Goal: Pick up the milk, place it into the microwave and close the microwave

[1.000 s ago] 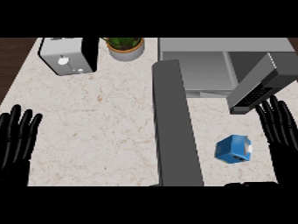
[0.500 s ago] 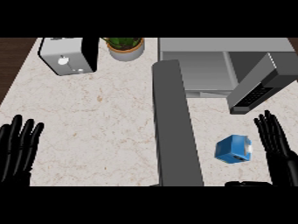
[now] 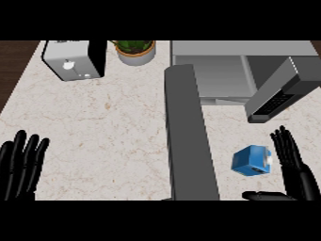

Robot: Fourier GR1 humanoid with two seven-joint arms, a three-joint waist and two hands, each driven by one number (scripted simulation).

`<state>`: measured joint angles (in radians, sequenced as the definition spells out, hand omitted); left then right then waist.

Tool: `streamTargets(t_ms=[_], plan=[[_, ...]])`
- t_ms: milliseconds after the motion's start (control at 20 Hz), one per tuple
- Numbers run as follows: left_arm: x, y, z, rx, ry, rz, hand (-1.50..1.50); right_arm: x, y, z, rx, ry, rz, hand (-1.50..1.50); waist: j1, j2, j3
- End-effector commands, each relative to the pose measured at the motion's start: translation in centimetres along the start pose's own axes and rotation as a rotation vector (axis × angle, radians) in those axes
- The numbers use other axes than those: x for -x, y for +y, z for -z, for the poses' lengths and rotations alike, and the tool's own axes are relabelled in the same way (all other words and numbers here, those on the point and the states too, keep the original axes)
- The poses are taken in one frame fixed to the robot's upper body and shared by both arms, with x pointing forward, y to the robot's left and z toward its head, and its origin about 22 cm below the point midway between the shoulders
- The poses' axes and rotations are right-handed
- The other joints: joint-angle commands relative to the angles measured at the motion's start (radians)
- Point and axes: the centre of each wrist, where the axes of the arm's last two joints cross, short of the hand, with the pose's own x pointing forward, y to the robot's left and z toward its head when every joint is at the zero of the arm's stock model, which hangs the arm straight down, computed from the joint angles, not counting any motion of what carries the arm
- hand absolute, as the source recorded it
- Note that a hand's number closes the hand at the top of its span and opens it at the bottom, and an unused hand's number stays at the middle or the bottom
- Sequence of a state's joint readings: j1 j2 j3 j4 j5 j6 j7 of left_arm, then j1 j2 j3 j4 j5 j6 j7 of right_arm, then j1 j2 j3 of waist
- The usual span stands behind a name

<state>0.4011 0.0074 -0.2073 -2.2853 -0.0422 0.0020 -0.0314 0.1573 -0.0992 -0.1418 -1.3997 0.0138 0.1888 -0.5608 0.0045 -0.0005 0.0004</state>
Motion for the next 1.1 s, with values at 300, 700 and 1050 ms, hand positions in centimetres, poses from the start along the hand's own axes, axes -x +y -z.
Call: streamTargets(t_ms=[300,700,1050], plan=[[0.8,-0.1,0.1,-0.011,-0.011,0.003,-1.50,5.7,-0.2,1.7,0.012,0.021,0.058,-1.50,0.003,0.001,0.000],[-1.9,0.2,0.2,0.003,-0.002,0.014,-1.50,8.7,-0.1,-0.2,-0.002,0.016,0.034,-1.50,0.001,0.000,0.000],[-1.1,-0.4,-0.9,0.005,0.000,0.021,-1.50,9.7,-0.3,0.2,-0.154,-0.084,-0.140,1.50,0.015,0.003,0.002]])
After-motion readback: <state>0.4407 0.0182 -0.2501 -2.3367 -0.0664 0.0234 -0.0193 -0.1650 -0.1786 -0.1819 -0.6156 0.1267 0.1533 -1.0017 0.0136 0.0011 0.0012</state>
